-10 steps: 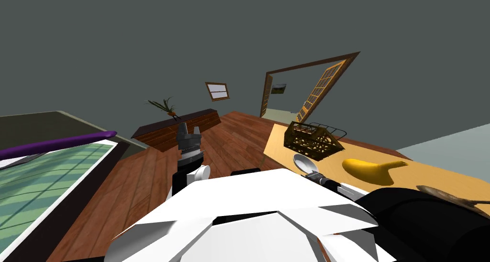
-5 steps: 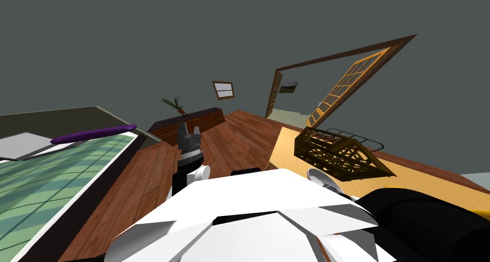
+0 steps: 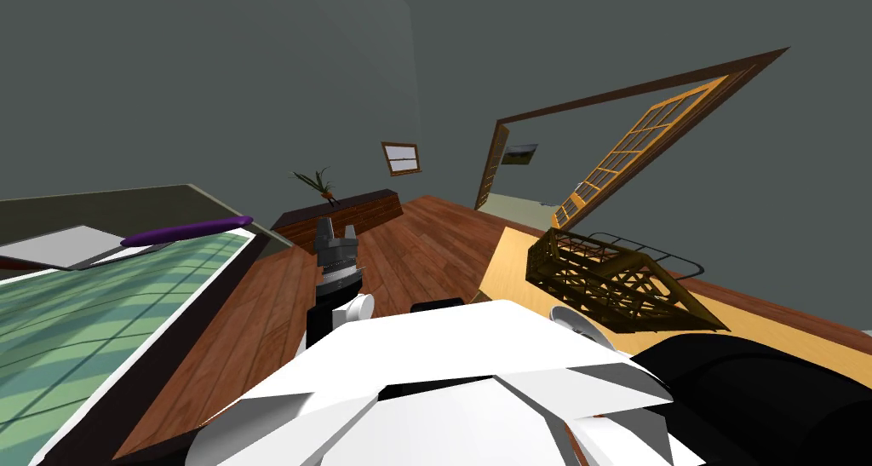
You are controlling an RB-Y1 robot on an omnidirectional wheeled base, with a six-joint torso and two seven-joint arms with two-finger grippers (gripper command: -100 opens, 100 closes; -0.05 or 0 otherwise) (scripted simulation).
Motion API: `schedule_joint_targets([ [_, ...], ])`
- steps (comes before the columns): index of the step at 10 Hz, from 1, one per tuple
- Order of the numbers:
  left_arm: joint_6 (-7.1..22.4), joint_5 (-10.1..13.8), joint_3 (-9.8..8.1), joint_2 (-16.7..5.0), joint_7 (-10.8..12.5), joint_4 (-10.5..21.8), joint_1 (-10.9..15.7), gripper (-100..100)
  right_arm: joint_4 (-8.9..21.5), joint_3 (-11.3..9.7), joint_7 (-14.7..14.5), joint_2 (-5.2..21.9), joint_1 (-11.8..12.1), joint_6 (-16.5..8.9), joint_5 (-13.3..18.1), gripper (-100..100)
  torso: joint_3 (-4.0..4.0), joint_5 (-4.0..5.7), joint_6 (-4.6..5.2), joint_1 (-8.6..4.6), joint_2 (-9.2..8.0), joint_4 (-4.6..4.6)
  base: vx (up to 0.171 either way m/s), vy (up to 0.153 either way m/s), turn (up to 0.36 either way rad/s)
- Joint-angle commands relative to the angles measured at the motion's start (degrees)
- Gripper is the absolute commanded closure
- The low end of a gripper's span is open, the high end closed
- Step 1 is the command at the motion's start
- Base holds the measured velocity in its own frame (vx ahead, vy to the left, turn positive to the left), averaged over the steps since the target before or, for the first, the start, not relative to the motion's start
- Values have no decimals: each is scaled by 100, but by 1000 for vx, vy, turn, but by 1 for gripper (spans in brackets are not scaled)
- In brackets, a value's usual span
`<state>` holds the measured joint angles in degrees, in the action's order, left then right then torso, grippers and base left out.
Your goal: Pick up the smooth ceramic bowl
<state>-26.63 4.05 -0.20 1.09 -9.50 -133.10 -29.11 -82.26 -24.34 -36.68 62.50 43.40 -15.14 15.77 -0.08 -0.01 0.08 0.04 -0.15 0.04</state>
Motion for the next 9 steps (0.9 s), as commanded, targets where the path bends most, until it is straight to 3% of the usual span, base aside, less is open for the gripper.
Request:
schedule_joint_targets([
  [1,0,0,0,0,0,0,0,0,0,0,0,0,0,0,0,-100,0,0,0,0,0,0,-8,-24,23],
  [2,0,0,0,0,0,0,0,0,10,-8,-4,-13,-12,-10,2,100,0,-3,2,9,1,0,0,0,0],
  [6,0,0,0,0,0,0,0,0,9,-5,3,-14,-11,-9,-2,100,4,-7,-1,20,5,-3,0,0,0],
  [7,0,0,0,0,0,0,0,0,9,-6,3,-15,-11,-8,-2,0,4,-8,-1,22,6,-3,0,0,0],
  [8,0,0,0,0,0,0,0,0,-156,70,19,179,130,7,-43,100,4,-9,-1,23,6,-3,11,34,-131],
  [9,0,0,0,1,0,0,-1,0,-264,99,26,282,196,-7,-73,100,5,-17,5,37,6,-5,8,57,-109],
])
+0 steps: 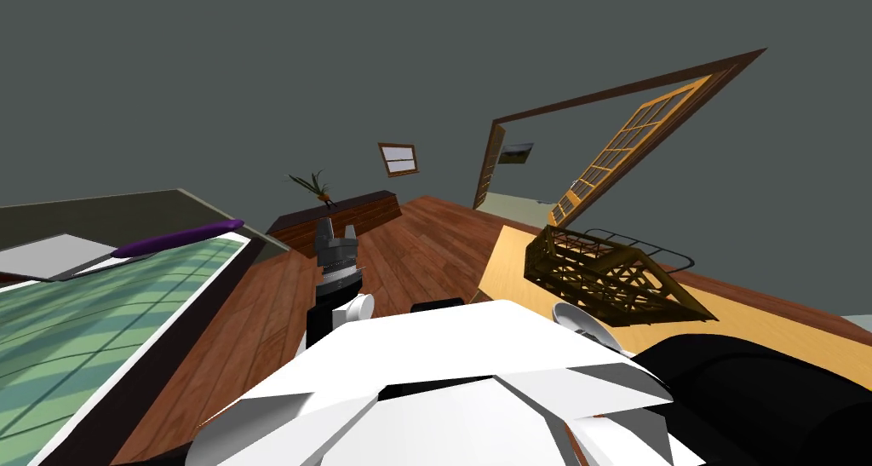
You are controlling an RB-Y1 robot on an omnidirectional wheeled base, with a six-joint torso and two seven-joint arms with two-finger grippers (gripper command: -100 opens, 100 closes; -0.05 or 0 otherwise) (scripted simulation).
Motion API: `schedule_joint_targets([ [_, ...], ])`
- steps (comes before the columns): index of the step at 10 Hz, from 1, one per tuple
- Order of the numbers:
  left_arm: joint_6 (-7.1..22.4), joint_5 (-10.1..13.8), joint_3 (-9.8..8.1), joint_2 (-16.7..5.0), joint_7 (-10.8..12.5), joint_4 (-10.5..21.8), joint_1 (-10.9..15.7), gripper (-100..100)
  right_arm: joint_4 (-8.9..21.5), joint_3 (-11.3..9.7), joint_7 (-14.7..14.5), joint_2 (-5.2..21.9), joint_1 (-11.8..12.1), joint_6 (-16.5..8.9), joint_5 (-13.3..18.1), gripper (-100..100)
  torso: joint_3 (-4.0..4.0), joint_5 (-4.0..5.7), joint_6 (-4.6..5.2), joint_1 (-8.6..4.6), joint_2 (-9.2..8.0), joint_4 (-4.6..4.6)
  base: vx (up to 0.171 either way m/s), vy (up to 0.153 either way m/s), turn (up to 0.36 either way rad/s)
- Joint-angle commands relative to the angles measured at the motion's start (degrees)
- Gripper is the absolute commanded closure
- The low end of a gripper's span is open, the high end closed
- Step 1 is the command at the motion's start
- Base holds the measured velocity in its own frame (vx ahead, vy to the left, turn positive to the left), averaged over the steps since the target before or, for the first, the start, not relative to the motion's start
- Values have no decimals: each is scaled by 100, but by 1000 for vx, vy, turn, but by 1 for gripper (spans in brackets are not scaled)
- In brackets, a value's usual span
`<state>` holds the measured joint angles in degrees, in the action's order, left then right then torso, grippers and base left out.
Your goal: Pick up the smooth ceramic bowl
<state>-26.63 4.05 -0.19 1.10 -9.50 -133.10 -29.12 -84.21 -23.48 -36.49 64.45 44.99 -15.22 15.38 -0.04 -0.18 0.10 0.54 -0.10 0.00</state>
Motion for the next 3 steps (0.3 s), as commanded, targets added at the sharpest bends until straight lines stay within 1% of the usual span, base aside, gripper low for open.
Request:
schedule_joint_targets([
  [1,0,0,0,0,0,0,0,0,-176,42,14,189,103,-14,-65,100,0,0,0,0,0,0,-2,57,-72],
  [2,0,0,0,0,0,0,0,0,-136,45,11,116,99,-14,-28,100,-1,-4,-2,5,-1,1,-3,25,-18],
  [3,0,0,0,0,0,0,0,0,-153,49,15,128,110,-18,-32,0,-1,-1,-5,-5,-1,2,-1,6,1],
])
